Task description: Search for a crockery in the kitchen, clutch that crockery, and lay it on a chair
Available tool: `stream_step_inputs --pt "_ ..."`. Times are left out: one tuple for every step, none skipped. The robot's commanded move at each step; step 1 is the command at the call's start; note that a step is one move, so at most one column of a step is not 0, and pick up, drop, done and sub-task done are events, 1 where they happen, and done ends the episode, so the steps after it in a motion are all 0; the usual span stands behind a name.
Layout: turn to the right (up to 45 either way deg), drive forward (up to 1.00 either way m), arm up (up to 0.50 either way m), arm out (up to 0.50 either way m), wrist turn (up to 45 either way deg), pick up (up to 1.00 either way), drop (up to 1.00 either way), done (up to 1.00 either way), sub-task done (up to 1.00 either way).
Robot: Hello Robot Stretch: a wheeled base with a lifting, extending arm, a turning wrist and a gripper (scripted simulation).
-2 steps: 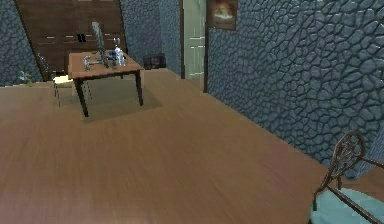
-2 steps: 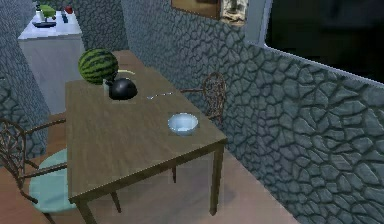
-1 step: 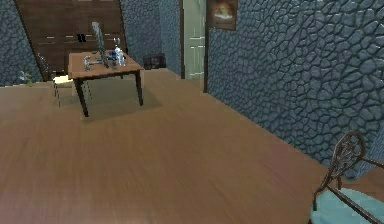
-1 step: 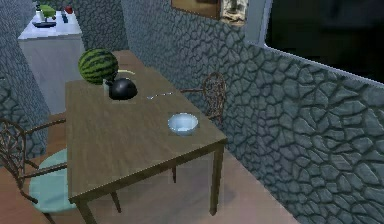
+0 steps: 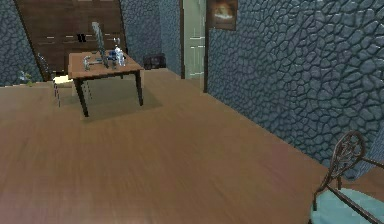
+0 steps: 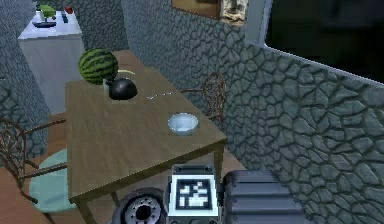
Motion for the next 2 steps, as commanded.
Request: stream_step_inputs --pt "0.0 0.00 0.00 0.50 0.0 0.00 0.00 0.00 0.00" --pt "0.0 0.00 0.00 0.00 45.0 0.00 0.00 0.00 0.00"
